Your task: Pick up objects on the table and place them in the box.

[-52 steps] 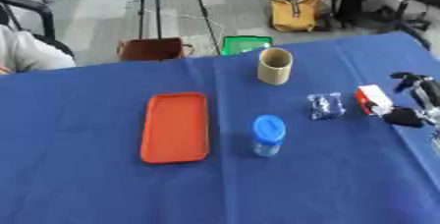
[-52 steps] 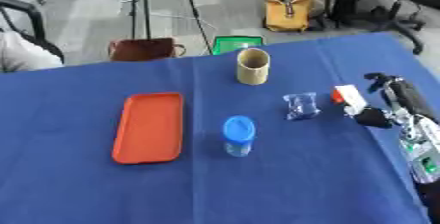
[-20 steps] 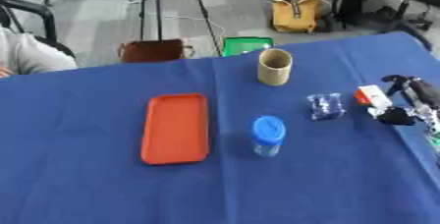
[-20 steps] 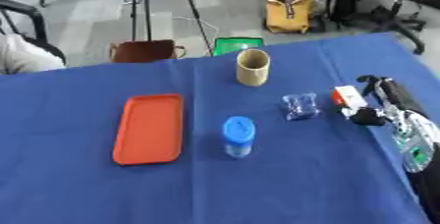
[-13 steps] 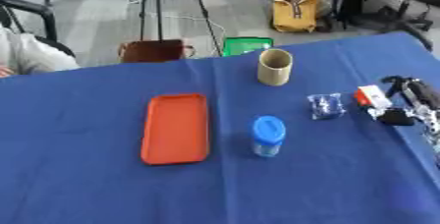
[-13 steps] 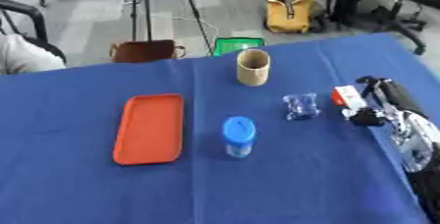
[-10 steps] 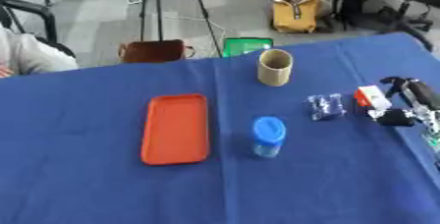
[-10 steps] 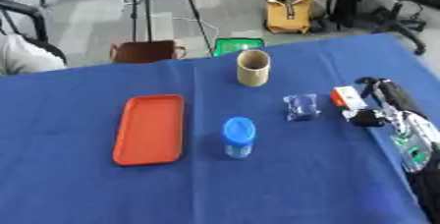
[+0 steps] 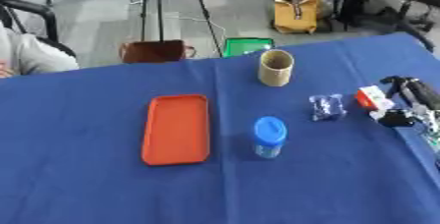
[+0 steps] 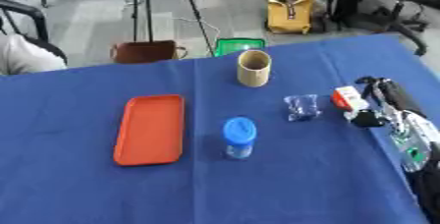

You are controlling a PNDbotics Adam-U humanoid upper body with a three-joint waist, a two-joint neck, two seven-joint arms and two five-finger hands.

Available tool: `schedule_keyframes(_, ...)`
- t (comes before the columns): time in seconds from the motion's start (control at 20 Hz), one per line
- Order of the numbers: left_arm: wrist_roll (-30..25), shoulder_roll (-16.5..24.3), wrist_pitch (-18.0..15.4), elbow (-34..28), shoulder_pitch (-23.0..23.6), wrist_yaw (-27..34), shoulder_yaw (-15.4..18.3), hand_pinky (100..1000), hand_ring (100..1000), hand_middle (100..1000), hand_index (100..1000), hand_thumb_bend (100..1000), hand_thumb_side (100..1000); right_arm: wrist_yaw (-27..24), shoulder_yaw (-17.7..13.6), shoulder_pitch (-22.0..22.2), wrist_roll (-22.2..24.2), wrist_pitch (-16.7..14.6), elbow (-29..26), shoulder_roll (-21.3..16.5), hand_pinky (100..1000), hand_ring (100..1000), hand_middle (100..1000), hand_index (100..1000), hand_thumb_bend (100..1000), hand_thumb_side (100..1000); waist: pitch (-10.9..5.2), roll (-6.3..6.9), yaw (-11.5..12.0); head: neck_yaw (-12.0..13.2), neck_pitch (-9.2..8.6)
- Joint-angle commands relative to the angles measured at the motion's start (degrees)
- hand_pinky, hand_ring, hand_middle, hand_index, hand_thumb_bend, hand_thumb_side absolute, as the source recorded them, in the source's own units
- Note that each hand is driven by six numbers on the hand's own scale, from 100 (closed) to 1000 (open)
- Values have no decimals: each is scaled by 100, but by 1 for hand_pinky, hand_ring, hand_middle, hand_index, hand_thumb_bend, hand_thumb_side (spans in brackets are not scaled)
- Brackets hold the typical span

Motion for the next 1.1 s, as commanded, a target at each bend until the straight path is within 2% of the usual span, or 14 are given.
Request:
schedule_keyframes(0.05, -13, 88, -3, -84, -45, 23, 23, 425, 640, 664, 840, 485, 886, 157, -9, -96, -113, 32, -81, -145, 850, 773, 537, 842, 455, 143, -51, -13, 8, -13, -49)
schedule_keyframes(0.3, -11, 86, -3, -85, -45, 25, 25, 425, 640, 664, 840, 485, 886, 183, -34, -66, -298, 52, -172, -126, 837, 760, 522, 830, 436, 108, -49, -17, 6, -11, -54)
schedule_keyframes(0.85, -8, 88, -2, -86, -44, 24, 25, 425, 640, 664, 840, 484, 887, 165, -62, 14, -536, 82, -499, -123, 826, 748, 511, 821, 435, 100, -50, -13, -12, 0, -55)
schedule_keyframes(0.9, -7, 89, -3, -88, -43, 24, 25, 426, 641, 664, 840, 484, 885, 164, -55, 15, -522, 71, -495, -123, 829, 755, 526, 828, 470, 145, -53, -9, -11, -2, -56)
schedule_keyframes(0.95, -6, 91, -4, -88, -42, 24, 26, 426, 641, 664, 840, 484, 885, 159, -51, 14, -504, 56, -488, -126, 832, 760, 532, 828, 470, 145, -55, -7, -11, -3, -56)
schedule_keyframes(1.0, -8, 92, -5, -89, -43, 25, 23, 426, 641, 664, 840, 483, 886, 144, -33, 8, -439, 21, -445, -130, 847, 782, 584, 857, 510, 214, -56, -3, -9, -8, -58)
schedule_keyframes(1.1, -14, 91, -6, -90, -45, 28, 17, 426, 641, 664, 840, 483, 886, 108, -4, -37, -222, -84, -298, -165, 859, 798, 621, 871, 528, 246, -58, 4, -3, -16, -63)
